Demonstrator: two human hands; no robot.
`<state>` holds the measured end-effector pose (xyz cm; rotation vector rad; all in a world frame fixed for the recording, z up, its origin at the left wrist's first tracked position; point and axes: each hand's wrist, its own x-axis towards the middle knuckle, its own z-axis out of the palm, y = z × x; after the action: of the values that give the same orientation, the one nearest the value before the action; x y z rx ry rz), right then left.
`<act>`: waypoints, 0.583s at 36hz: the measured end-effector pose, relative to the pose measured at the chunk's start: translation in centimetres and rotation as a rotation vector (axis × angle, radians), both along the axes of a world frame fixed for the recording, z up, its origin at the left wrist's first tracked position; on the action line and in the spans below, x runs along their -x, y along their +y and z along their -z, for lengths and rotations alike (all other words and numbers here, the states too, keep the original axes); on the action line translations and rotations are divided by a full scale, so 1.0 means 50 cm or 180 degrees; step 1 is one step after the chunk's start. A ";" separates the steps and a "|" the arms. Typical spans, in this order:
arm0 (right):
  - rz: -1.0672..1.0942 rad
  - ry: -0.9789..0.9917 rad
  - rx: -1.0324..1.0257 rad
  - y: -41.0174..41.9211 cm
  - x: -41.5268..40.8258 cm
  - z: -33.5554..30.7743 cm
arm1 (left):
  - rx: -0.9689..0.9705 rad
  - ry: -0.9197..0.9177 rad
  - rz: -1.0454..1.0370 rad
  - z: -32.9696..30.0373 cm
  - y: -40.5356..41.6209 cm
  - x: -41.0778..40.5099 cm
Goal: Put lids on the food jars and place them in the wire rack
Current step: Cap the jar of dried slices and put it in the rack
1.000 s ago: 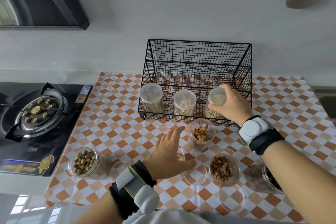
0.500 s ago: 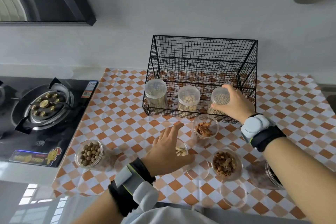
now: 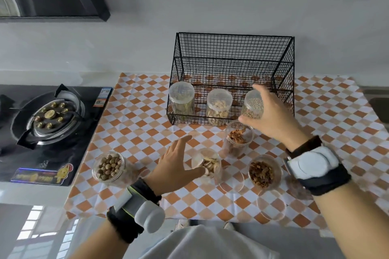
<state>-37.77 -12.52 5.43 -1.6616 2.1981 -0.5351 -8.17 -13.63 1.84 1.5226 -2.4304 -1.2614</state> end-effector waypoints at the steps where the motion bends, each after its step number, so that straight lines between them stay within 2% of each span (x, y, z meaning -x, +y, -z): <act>1: -0.0073 -0.0001 0.0024 0.011 -0.017 -0.005 | -0.0010 -0.0006 -0.0020 0.003 0.000 -0.009; 11: -0.0636 -0.0512 0.0008 0.111 -0.166 0.008 | -0.0171 -0.0162 -0.0137 0.044 -0.005 -0.082; 21: -0.0710 -0.0810 -0.0093 0.150 -0.231 0.073 | -0.0022 -0.0483 -0.0110 0.122 -0.003 -0.140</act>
<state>-26.23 -5.00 1.77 -1.6922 1.8075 -0.6117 -1.15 -13.78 -4.26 1.7142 -2.4783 -1.1909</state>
